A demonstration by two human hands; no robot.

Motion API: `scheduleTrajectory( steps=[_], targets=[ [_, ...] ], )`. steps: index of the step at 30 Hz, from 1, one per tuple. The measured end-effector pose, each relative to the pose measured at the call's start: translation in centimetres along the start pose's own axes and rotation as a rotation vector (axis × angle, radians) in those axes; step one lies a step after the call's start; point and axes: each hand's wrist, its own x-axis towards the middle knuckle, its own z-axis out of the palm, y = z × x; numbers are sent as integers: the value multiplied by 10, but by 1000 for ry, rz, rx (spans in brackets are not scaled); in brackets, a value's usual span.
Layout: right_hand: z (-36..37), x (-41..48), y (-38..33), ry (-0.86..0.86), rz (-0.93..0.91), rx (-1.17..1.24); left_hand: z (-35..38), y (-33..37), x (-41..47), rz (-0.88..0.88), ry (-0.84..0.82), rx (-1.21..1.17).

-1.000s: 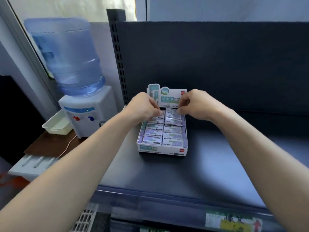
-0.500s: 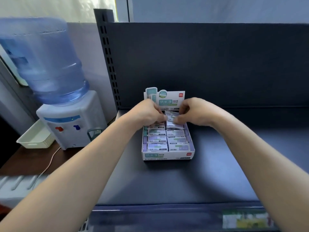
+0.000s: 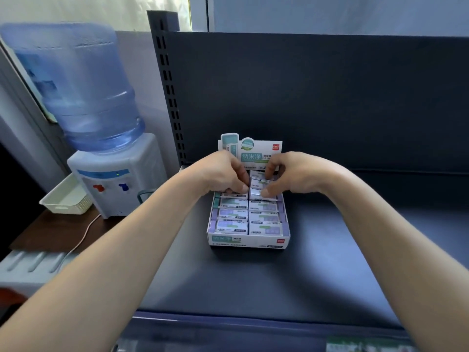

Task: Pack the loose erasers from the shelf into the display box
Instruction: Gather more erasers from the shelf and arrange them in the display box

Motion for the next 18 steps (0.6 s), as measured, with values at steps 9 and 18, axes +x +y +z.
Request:
scheduleTrajectory(
  steps=[9, 18],
  targets=[
    [4, 3, -5, 77, -18, -60, 1, 2, -5, -3, 11, 25],
    [7, 4, -5, 92, -82, 0, 6, 0, -1, -100, 167, -174]
  ],
)
